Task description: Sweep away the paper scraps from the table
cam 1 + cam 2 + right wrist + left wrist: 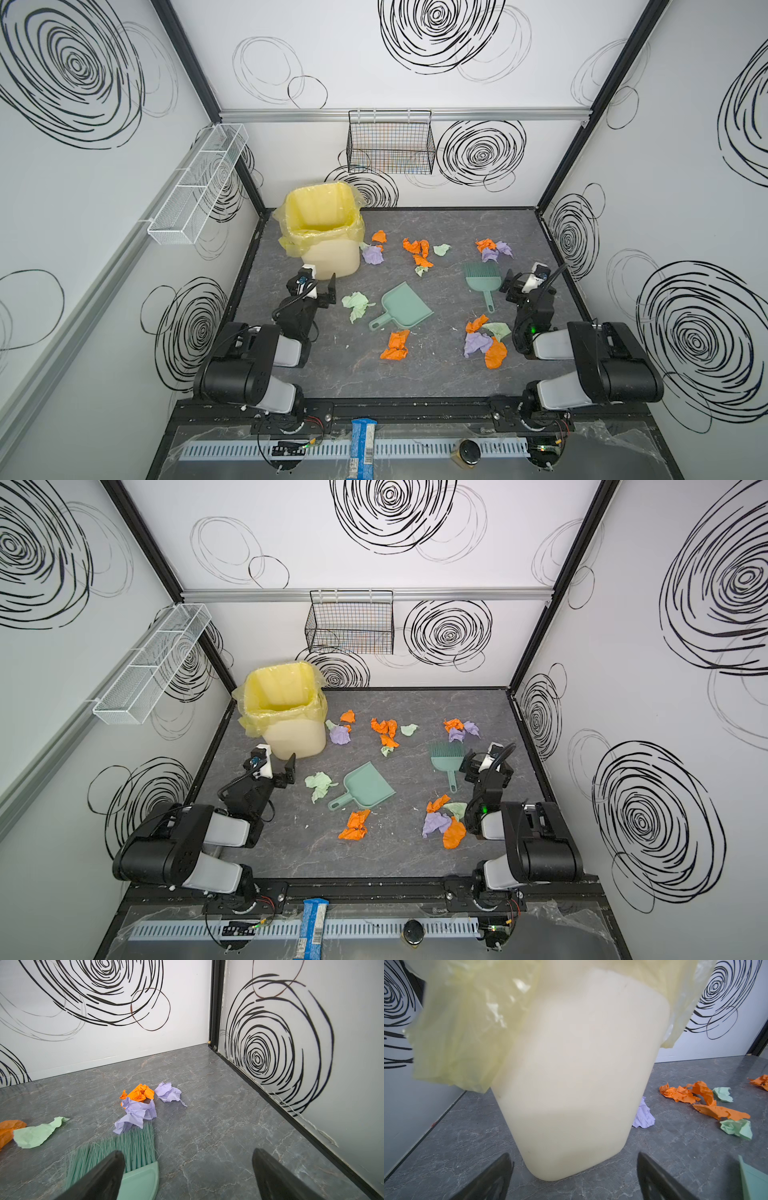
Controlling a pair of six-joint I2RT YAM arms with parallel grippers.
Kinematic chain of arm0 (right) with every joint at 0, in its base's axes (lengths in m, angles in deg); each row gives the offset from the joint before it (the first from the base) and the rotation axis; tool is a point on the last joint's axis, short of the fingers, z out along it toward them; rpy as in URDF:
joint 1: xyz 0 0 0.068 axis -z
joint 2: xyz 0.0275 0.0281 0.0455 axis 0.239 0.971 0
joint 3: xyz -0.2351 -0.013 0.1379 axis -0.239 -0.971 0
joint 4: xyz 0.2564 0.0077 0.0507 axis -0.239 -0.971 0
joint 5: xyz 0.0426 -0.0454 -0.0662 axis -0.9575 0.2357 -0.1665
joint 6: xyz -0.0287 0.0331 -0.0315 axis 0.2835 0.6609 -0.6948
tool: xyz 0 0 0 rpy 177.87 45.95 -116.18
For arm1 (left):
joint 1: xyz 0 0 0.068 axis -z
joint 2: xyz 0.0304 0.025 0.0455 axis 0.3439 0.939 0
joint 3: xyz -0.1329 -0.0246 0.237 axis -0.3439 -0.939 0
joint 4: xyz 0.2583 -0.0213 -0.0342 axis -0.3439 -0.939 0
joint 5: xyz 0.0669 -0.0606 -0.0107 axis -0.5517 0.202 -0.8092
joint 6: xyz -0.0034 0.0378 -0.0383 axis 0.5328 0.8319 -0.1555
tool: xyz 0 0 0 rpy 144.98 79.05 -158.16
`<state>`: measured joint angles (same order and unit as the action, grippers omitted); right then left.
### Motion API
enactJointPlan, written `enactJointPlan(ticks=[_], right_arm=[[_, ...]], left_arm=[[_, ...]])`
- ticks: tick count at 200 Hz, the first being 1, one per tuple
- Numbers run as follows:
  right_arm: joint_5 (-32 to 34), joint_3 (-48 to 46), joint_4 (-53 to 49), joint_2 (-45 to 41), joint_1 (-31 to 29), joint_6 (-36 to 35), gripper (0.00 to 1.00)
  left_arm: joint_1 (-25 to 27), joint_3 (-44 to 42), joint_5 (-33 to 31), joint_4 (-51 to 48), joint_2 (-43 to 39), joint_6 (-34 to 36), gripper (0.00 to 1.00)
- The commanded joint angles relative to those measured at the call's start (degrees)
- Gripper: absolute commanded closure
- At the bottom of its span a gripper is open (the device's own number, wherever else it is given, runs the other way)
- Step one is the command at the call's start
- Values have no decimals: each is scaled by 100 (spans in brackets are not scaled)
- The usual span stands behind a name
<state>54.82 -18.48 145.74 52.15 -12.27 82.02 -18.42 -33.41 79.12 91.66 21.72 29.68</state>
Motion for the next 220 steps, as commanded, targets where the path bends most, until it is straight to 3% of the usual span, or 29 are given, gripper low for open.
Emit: enactJointPlan(ticks=[1, 66, 131, 144, 159, 169, 183, 198, 220], right_arm=[[30, 61, 78, 30, 2, -78, 0], [89, -602, 749, -558, -60, -125, 0], [128, -476, 564, -546, -63, -122, 0], [313, -345, 106, -841, -86, -75, 0], [527, -160, -732, -1384, -82, 98, 0], [674, -10, -1297, -1754, -70, 363, 0], [804, 297, -2404, -2186, 50, 1316, 0], [343, 632, -3443, -2490, 292, 1726, 0], [-312, 946, -4469, -2834, 567, 1790, 0]], left_arm=[[-46, 100, 43, 292, 11, -62, 4], [-46, 99, 54, 292, 11, -64, 4], [-69, 102, 151, 299, 6, -70, 4], [-184, 86, 863, 231, -122, 35, 4], [-89, 96, 478, 152, -205, 39, 4], [-137, 236, 346, -219, -356, -78, 4], [-308, 612, 481, -1212, -797, -265, 4], [-469, 1198, 823, -2586, -1289, -216, 4], [-534, 2035, 1078, -4272, -1854, 10, 4]])
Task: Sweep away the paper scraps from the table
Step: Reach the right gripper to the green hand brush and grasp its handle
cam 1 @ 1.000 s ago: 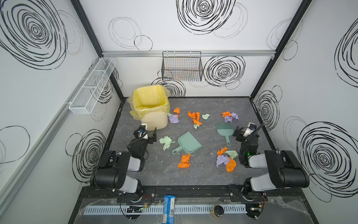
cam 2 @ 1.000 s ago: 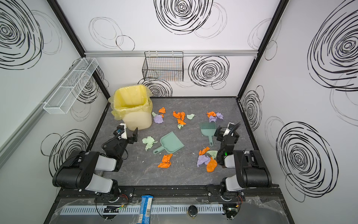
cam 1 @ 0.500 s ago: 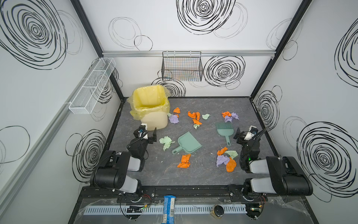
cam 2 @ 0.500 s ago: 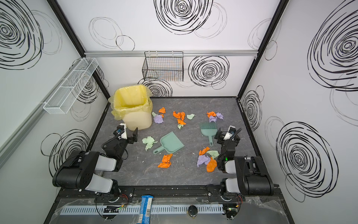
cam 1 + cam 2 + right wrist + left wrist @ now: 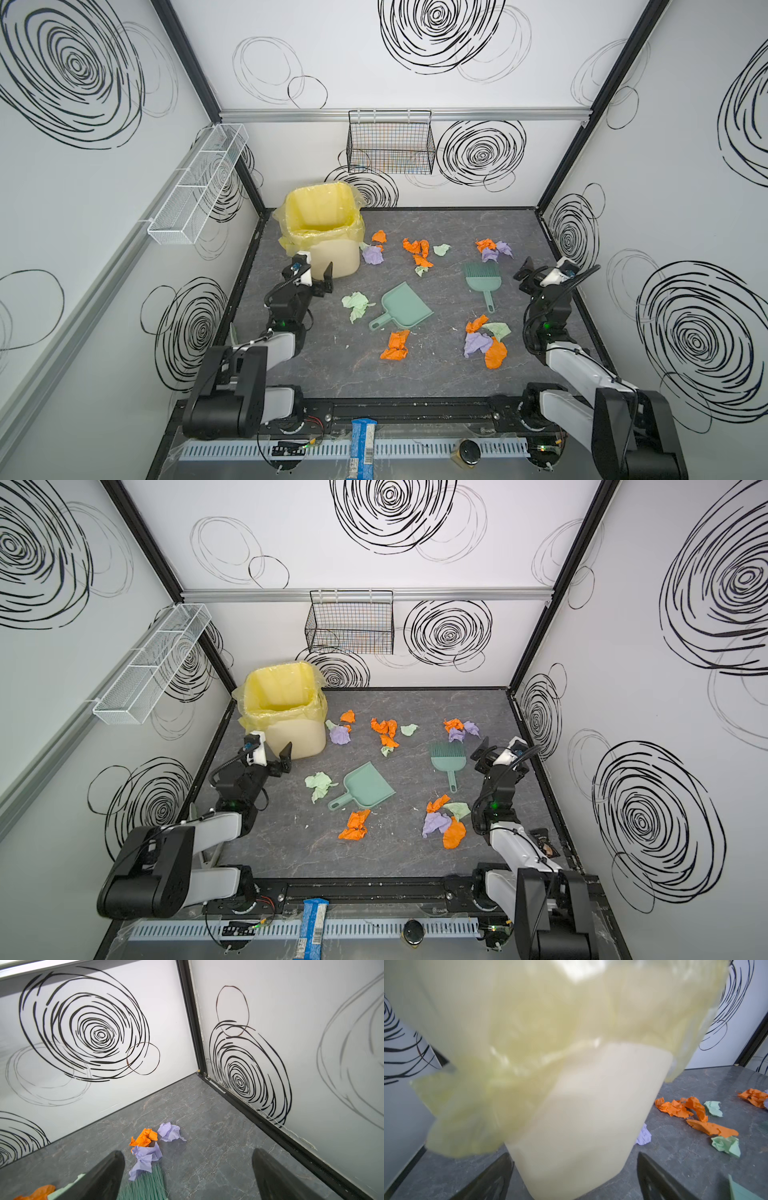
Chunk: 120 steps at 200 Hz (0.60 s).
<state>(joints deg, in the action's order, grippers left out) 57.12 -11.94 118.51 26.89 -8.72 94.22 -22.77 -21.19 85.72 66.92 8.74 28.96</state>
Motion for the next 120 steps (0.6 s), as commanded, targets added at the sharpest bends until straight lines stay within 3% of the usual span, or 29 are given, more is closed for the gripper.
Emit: enactJointPlan(ticks=[1, 20, 45, 66, 92, 120], right_arm=[[-555, 293, -1770, -325, 216, 563, 0], [-663, 332, -2185, -478, 218, 334, 0], [-786, 933, -3685, -71, 12, 234, 0], [-988, 1179, -4486, 319, -302, 220, 0], [-1254, 1103, -4662, 651, -686, 146, 7], [-919, 1276, -4816, 1232, -1105, 88, 12]], left_arm=[[-101, 840, 416, -1862, -577, 79, 4], [-238, 1159, 586, -2831, -999, 100, 4], [-557, 1269, 1874, -3984, -1607, 596, 4], [-596, 1315, 2308, -5143, -2033, 1309, 3], [-651, 1143, 2330, -5846, -2440, 1766, 3], [-775, 922, 2414, -5961, -2502, 1786, 3]])
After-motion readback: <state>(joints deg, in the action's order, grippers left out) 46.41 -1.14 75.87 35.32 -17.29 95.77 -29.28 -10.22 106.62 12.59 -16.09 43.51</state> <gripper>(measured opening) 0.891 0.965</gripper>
